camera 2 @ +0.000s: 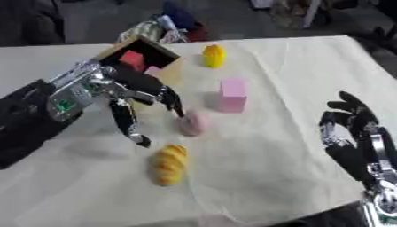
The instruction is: Pick up objects on the table and place them in the box.
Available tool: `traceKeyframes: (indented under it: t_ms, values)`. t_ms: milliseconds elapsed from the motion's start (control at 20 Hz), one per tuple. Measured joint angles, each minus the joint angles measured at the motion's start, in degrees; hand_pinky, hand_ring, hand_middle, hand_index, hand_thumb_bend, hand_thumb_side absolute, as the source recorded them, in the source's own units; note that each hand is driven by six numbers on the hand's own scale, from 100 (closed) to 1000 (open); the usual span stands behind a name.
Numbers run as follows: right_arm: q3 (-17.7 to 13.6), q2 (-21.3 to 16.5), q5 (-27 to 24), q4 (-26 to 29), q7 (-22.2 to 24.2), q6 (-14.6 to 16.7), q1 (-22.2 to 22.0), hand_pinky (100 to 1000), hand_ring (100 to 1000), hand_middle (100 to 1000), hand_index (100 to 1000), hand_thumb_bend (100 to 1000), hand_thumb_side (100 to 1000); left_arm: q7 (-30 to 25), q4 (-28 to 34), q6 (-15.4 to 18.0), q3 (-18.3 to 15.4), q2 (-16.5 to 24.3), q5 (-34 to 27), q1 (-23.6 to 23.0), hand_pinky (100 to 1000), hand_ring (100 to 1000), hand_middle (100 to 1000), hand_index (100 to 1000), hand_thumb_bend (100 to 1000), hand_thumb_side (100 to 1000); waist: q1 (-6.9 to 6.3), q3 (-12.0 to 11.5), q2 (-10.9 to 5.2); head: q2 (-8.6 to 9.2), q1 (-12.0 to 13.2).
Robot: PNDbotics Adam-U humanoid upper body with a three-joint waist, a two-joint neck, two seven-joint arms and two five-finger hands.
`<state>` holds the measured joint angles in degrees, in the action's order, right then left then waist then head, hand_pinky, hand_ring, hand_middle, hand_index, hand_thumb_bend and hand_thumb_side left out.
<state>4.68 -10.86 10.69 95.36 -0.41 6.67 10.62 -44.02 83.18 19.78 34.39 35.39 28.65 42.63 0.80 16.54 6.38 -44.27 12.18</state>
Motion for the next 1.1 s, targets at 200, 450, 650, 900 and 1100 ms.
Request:
traceKeyframes:
  t_ms: [200,450,650,900,1100]
  values:
    - [0.0,0.0,0.0,0.0,0.0,0.0,0.0,848,745,756,927,100,439,0.2,1.0,0.2,0.3,0.1,-1.7,-1.4,821,789,815,902,490,227,0.00,0.2,0.00,0.00,0.0]
    - [0.0,0.0,0.0,0.0,0.0,0.0,0.1,848,745,756,927,100,439,0.6,1.8,0.6,0.3,0.1,-2.9,-3.4,804,770,808,916,499,170,0.00,0.4,0.01,0.00,-0.1]
    - [0.0,0.0,0.0,0.0,0.0,0.0,0.3,848,745,756,927,100,440,1.9,2.3,1.9,0.2,0.1,-2.6,-4.7,790,726,779,890,497,122,0.00,0.5,0.01,0.00,-0.2]
    - [0.1,0.0,0.0,0.0,0.1,0.1,0.5,848,745,756,927,100,440,3.7,2.3,3.7,0.0,-1.1,-0.2,-4.8,698,622,676,814,484,100,0.01,0.6,0.01,0.00,-0.2]
    - [0.3,0.0,0.0,0.0,0.3,0.0,0.9,848,745,756,928,100,440,4.4,2.0,4.4,0.0,-3.6,3.5,-4.7,682,587,617,777,499,100,0.02,0.8,0.01,0.00,-0.2]
